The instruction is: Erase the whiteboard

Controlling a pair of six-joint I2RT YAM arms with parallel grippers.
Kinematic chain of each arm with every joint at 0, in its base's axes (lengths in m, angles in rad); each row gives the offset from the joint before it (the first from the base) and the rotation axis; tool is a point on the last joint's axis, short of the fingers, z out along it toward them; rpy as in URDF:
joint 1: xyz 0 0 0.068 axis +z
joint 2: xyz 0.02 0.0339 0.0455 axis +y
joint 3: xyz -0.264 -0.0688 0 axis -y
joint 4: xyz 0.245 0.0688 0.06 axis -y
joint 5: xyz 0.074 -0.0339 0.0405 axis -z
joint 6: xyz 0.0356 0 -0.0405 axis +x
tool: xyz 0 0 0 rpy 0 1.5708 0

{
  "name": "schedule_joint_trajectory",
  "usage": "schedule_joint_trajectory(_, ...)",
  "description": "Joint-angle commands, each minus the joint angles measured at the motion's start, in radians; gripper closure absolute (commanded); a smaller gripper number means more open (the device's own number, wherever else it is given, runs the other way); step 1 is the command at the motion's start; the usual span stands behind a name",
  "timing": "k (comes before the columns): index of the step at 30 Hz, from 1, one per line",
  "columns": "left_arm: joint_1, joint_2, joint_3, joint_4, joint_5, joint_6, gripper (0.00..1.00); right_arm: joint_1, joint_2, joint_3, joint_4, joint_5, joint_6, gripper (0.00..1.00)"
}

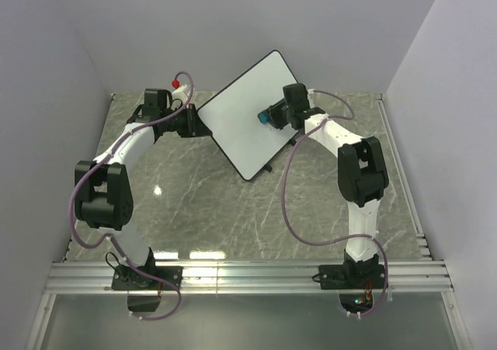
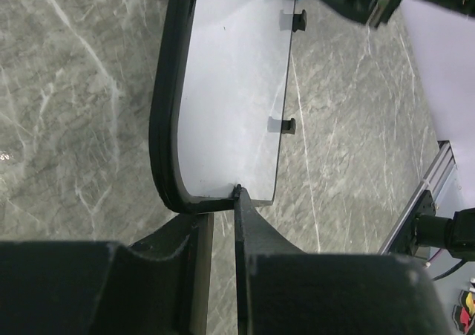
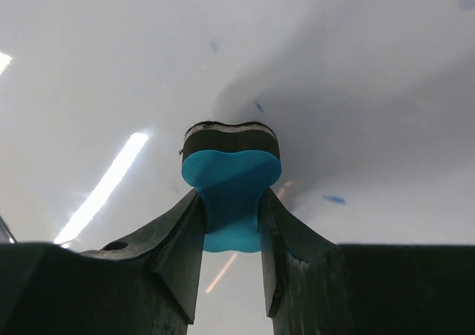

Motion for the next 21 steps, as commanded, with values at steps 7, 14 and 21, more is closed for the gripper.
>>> schedule_joint_trajectory(7,-0.033,0.018,0.049,0.007,0.001,0.104,1.00,0.012,-0.036,-0.169,-0.010,-0.071,0.036,1.00)
schedule_joint_trajectory(14,-0.033,0.003,0.028,0.019,0.010,0.095,1.00,-0.099,0.111,0.109,-0.082,-0.022,-0.012,1.00)
schedule_joint_trajectory(21,-0.033,-0.008,0.015,0.027,0.016,0.086,1.00,-0.145,0.295,0.401,-0.169,0.005,-0.024,1.00)
